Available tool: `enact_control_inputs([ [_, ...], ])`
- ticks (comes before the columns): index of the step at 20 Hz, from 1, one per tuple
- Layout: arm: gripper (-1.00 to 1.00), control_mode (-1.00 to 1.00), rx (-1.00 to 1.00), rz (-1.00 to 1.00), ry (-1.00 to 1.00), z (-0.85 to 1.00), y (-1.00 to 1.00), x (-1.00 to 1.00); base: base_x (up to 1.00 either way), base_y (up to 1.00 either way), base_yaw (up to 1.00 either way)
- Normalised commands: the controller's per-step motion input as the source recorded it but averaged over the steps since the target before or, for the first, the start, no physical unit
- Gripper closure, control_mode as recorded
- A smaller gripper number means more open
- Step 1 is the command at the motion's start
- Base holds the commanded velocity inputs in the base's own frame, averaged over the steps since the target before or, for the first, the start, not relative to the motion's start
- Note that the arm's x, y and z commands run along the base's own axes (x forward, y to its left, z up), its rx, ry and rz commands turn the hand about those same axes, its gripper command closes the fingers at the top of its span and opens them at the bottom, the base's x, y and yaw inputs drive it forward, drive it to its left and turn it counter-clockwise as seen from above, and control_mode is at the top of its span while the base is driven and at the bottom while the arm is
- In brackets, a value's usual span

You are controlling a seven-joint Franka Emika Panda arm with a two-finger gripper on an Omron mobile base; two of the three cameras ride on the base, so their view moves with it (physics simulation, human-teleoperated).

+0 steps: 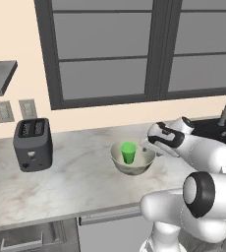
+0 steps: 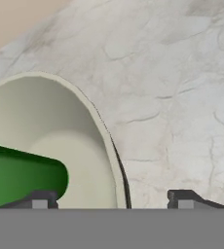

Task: Place the cup inside the bowl on the dining table and move the bowl to any counter.

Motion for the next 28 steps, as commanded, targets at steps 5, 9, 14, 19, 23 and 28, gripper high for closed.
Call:
enact_control_inputs([
  [5, -1.00, -1.00, 0.00, 0.00, -0.01, 0.16, 0.00, -0.52, 0.00, 0.00, 0.00],
  [9, -1.00, -1.00, 0.00, 0.00, -0.05, 0.43, 0.00, -0.75, 0.00, 0.00, 0.00],
  [14, -1.00, -1.00, 0.00, 0.00, -0.05, 0.46, 0.10, -0.84, 0.00, 0.00, 0.00],
  [19, -1.00, -1.00, 0.00, 0.00, -0.08, 0.38, 0.13, -0.75, 0.00, 0.00, 0.00],
  [23, -1.00, -1.00, 0.00, 0.01, -0.13, 0.38, 0.21, -0.87, 0.00, 0.00, 0.00],
  [28, -1.00, -1.00, 0.00, 0.03, -0.10, 0.35, 0.24, -0.81, 0.00, 0.00, 0.00],
])
